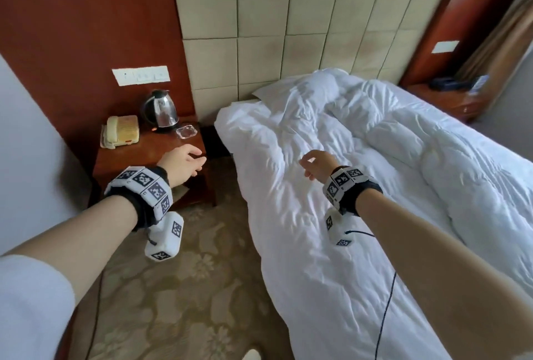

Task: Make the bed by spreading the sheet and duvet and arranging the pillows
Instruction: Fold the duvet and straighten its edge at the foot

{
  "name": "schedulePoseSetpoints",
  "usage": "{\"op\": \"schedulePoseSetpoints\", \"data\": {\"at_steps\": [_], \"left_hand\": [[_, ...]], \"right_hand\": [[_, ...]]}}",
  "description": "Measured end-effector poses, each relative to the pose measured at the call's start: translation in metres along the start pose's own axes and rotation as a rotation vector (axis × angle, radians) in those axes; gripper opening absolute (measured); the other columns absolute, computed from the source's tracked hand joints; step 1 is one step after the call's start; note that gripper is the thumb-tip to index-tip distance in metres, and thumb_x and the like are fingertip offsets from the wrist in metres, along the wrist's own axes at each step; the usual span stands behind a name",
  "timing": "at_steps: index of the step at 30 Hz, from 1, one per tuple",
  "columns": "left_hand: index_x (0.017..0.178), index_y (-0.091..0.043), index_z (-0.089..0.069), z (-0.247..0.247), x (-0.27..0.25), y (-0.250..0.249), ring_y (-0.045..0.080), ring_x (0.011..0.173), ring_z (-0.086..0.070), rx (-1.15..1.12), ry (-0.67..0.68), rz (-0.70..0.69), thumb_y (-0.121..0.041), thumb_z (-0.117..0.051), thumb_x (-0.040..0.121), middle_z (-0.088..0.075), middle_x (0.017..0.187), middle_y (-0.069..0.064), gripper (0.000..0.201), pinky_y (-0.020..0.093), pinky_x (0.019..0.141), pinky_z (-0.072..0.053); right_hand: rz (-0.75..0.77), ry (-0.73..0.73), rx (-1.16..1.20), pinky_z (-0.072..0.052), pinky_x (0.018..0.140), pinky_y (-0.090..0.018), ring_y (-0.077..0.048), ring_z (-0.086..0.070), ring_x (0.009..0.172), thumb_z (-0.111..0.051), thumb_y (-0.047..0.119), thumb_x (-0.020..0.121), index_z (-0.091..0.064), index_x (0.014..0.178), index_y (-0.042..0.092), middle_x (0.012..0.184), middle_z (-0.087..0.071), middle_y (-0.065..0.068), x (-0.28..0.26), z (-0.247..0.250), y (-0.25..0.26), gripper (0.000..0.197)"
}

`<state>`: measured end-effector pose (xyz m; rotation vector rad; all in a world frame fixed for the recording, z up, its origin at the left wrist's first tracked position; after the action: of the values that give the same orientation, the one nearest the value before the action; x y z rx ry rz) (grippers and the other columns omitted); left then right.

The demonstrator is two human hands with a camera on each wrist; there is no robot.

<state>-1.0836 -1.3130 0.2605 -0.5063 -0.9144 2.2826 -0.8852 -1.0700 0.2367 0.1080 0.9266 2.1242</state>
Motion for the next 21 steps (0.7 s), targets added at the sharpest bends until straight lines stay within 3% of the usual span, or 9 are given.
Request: {"op": "schedulePoseSetpoints", "data": {"at_steps": [4, 6, 9, 12, 15, 18, 20, 21], "left_hand": [[0.122, -0.005, -0.053, -0.002, 0.122, -0.035, 0.024, 0.081, -0.060, -0.011, -0.006, -0.035, -0.024, -0.051, 0.094, -0.066, 0.098, 0.013, 0.033, 0.020, 0.062, -0.042], [0.121, -0.006, -0.053, -0.011, 0.176, -0.052, 0.024, 0.082, -0.060, -0.011, 0.019, -0.050, -0.025, -0.050, 0.095, -0.064, 0.094, 0.010, 0.032, 0.022, 0.063, -0.043], [0.120, -0.006, -0.053, -0.043, 0.263, -0.072, 0.025, 0.082, -0.061, 0.001, 0.119, -0.045, -0.025, -0.052, 0.094, -0.064, 0.092, 0.010, 0.032, 0.030, 0.078, -0.046], [0.119, -0.005, -0.053, -0.074, 0.325, -0.083, 0.026, 0.081, -0.059, -0.026, 0.180, -0.058, -0.023, -0.053, 0.093, -0.064, 0.091, 0.012, 0.032, 0.035, 0.084, -0.048], [0.117, -0.008, -0.053, -0.113, 0.408, -0.106, 0.024, 0.081, -0.058, 0.014, 0.268, -0.118, -0.022, -0.051, 0.093, -0.064, 0.095, 0.012, 0.028, 0.027, 0.072, -0.047], [0.122, -0.007, -0.052, -0.147, 0.477, -0.131, 0.024, 0.081, -0.057, 0.033, 0.384, -0.159, -0.021, -0.051, 0.094, -0.062, 0.092, 0.011, 0.031, 0.021, 0.062, -0.044], [0.122, -0.005, -0.052, -0.166, 0.515, -0.147, 0.024, 0.079, -0.057, 0.038, 0.471, -0.186, -0.021, -0.053, 0.093, -0.062, 0.092, 0.012, 0.032, 0.023, 0.062, -0.045], [0.121, -0.004, -0.052, -0.177, 0.539, -0.155, 0.025, 0.079, -0.057, 0.034, 0.496, -0.193, -0.021, -0.054, 0.093, -0.062, 0.093, 0.014, 0.033, 0.026, 0.067, -0.048]], "right_hand": [[-0.070, -0.076, 0.029, -0.038, 0.046, -0.017, -0.009, -0.050, 0.052, -0.051, 0.027, 0.094, -0.054, 0.098, 0.017, 0.062, -0.054, 0.005, 0.093, 0.033, -0.013, 0.012], [-0.124, -0.108, 0.070, -0.039, 0.051, -0.019, -0.010, -0.050, 0.052, -0.051, 0.026, 0.094, -0.056, 0.100, 0.016, 0.061, -0.054, 0.004, 0.129, 0.046, -0.019, 0.013], [-0.198, -0.133, 0.109, -0.042, 0.054, -0.020, -0.011, -0.051, 0.052, -0.052, 0.027, 0.094, -0.056, 0.099, 0.016, 0.060, -0.056, 0.001, 0.183, 0.062, -0.035, 0.013], [-0.254, -0.164, 0.091, -0.042, 0.055, -0.019, -0.009, -0.052, 0.053, -0.050, 0.029, 0.094, -0.057, 0.106, 0.016, 0.062, -0.057, 0.003, 0.211, 0.076, -0.053, 0.019], [-0.403, -0.245, 0.083, -0.043, 0.059, -0.021, -0.017, -0.056, 0.061, -0.050, 0.030, 0.094, -0.058, 0.116, 0.012, 0.079, -0.069, -0.007, 0.249, 0.090, -0.087, 0.029], [-0.555, -0.329, 0.079, -0.047, 0.069, -0.024, -0.020, -0.057, 0.070, -0.052, 0.030, 0.093, -0.059, 0.116, 0.009, 0.090, -0.071, -0.013, 0.274, 0.105, -0.121, 0.032], [-0.655, -0.393, 0.077, -0.048, 0.079, -0.028, -0.020, -0.058, 0.077, -0.053, 0.034, 0.092, -0.060, 0.113, 0.011, 0.091, -0.071, -0.011, 0.285, 0.115, -0.138, 0.032], [-0.698, -0.421, 0.083, -0.048, 0.078, -0.027, -0.020, -0.059, 0.077, -0.053, 0.035, 0.092, -0.061, 0.112, 0.012, 0.086, -0.069, -0.007, 0.297, 0.118, -0.146, 0.032]]}}
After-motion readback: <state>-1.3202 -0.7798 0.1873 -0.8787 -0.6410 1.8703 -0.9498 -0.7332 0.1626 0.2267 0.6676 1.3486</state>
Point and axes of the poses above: each hand's wrist, its own x-axis towards the middle knuckle, its own z-axis out of the back of the hand, y = z × x, the point moved 5 cm from there along x, towards the middle knuckle
